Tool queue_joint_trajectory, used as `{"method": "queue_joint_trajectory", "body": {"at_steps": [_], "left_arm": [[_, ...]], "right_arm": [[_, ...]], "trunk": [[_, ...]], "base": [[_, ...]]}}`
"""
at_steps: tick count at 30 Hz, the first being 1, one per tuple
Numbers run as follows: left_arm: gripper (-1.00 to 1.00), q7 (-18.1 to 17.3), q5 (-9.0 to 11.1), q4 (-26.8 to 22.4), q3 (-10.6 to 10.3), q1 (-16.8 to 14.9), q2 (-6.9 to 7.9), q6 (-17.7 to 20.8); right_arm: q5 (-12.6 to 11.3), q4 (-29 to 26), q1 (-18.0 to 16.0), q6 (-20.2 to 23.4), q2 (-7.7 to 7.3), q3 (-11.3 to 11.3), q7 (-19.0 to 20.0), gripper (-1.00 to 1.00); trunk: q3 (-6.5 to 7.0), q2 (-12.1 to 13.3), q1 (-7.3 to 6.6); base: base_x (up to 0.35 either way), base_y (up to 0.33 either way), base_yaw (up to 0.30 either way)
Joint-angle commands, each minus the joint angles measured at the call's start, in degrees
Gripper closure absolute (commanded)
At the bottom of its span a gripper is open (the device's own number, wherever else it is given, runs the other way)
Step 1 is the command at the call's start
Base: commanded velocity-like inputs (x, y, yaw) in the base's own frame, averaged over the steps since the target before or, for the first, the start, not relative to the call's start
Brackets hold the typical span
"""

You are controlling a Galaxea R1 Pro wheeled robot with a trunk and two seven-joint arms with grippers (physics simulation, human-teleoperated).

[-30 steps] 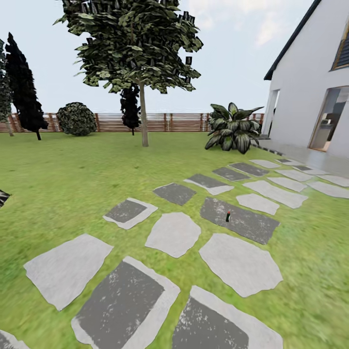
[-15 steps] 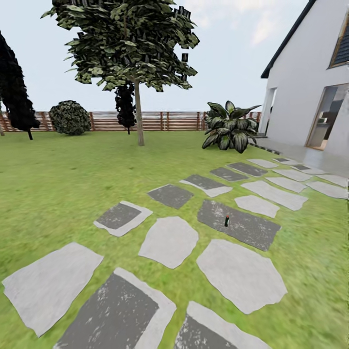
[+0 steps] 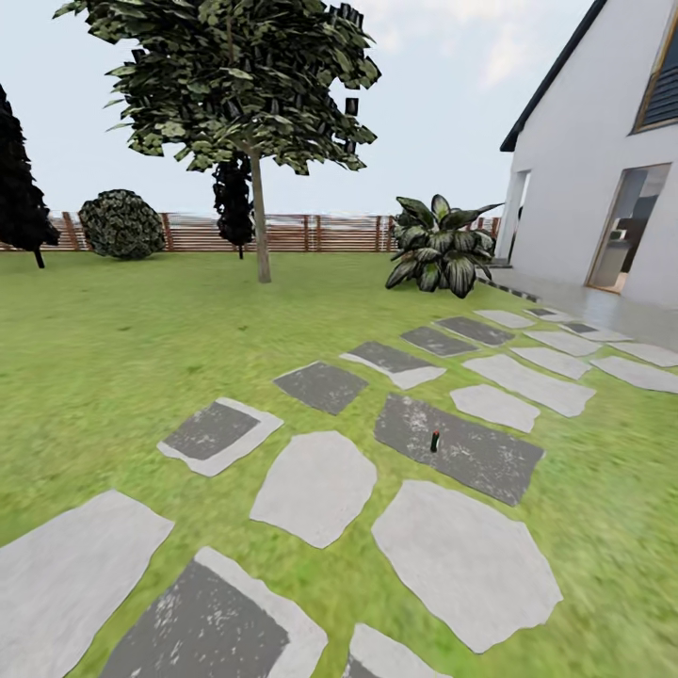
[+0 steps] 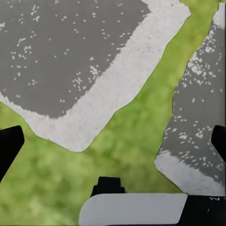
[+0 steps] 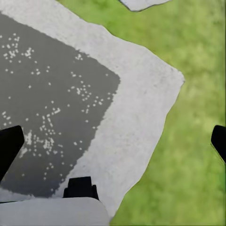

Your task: In the garden, pick up the pesticide atomizer on the floor and spray pesticide onto both trees until each tree trunk is fully covered.

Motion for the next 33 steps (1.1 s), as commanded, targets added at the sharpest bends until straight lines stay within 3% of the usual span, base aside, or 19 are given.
{"method": "queue_joint_trajectory", "body": {"at_steps": [1,15,33], "left_arm": [[-1.00,0.0,0.0,-0.1,0.1,0.0,-0.01,-0.1],[-1.00,0.0,0.0,-0.1,0.1,0.0,-0.01,-0.1],[-1.00,0.0,0.0,0.0,0.1,0.0,-0.01,-0.1]], "right_arm": [[0.0,0.0,0.0,-0.2,0.00,0.1,-0.1,-1.00],[0.0,0.0,0.0,-0.2,0.00,0.1,-0.1,-1.00],[0.0,0.0,0.0,-0.2,0.00,0.1,-0.1,-1.00]], "trunk": [[-0.05,0.0,0.03],[-0.05,0.0,0.03],[-0.05,0.0,0.03]], "base": [[0.350,-0.105,-0.001],[0.350,-0.099,-0.073],[0.350,-0.007,-0.068]]}}
